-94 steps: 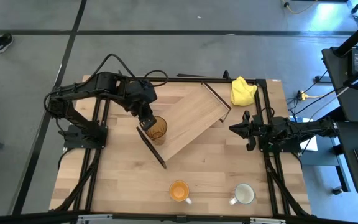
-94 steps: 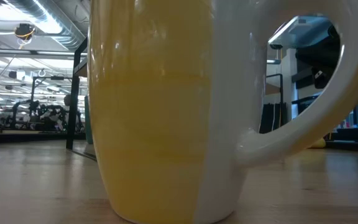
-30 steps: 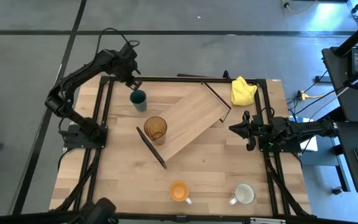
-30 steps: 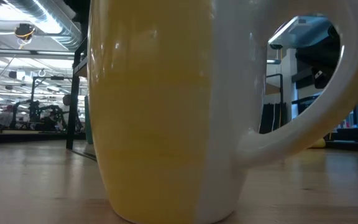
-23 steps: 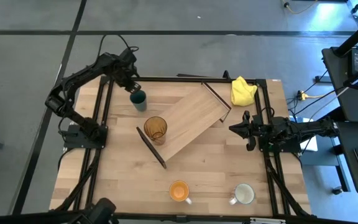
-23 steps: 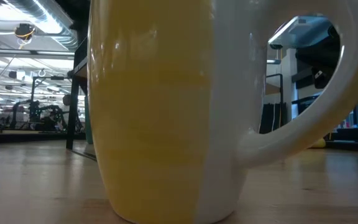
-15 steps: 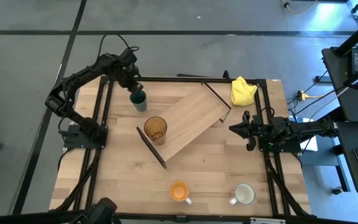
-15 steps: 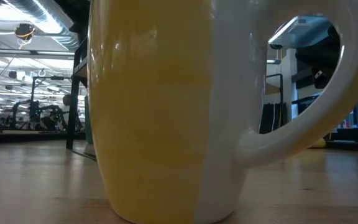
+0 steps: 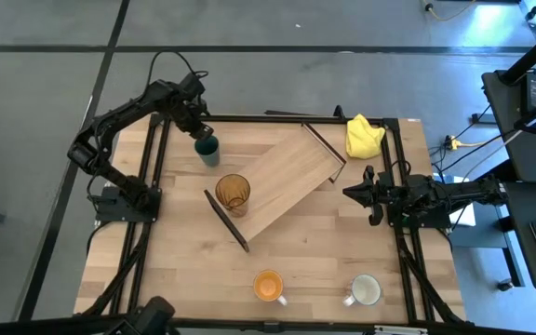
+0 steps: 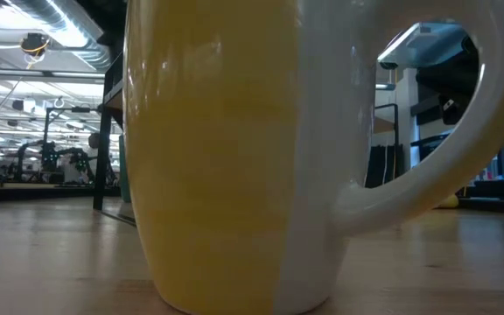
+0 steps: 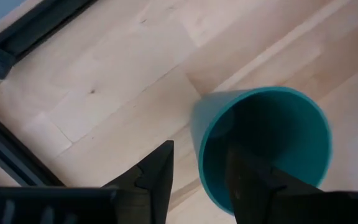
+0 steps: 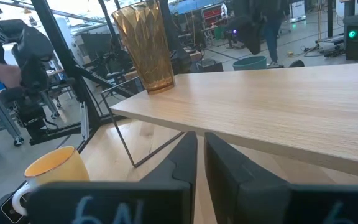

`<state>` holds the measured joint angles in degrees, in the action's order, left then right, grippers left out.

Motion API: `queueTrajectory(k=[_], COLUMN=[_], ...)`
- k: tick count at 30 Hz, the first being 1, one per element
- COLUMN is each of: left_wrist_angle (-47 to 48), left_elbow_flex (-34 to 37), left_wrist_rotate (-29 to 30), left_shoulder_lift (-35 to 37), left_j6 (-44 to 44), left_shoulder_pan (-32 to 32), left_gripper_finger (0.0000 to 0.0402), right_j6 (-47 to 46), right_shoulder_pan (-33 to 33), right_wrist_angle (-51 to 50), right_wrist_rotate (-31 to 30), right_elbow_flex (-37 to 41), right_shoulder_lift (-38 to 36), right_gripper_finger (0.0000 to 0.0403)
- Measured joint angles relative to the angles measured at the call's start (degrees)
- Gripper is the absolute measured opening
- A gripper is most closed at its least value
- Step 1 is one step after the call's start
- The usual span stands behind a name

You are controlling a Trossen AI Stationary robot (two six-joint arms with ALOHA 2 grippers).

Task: Stack small to large cups/mugs on shelf
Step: Put the blue cup on the shelf

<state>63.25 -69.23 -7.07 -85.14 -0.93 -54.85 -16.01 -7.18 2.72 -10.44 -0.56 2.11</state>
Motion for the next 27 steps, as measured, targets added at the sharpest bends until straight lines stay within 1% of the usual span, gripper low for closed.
queueTrajectory(k=[3,7,13,22,27], left_wrist_angle=[0.2,-1.9,-3.0,-3.8,-4.0], left_elbow_flex=[1.9,4.9,5.5,5.5,5.5], left_wrist_rotate=[0.1,0.4,0.4,0.6,2.0], left_shoulder_lift=[0.0,0.0,0.0,0.0,0.0], left_j6=[0.0,0.0,0.0,1.3,1.5], left_shoulder_pan=[0.0,0.0,0.0,0.0,0.0], left_gripper_finger=[0.0129,0.0128,0.0125,0.0075,0.0043], right_j6=[0.0,0.0,0.0,0.0,0.0], right_shoulder_pan=[0.0,0.0,0.0,0.0,0.0], right_wrist_angle=[0.0,0.0,0.0,0.0,0.0], right_wrist_rotate=[0.0,0.0,0.0,0.0,0.0], right_elbow_flex=[0.0,0.0,0.0,0.0,0.0], right_shoulder_lift=[0.0,0.0,0.0,0.0,0.0], right_gripper_finger=[0.0032,0.0032,0.0032,0.0032,0.0032])
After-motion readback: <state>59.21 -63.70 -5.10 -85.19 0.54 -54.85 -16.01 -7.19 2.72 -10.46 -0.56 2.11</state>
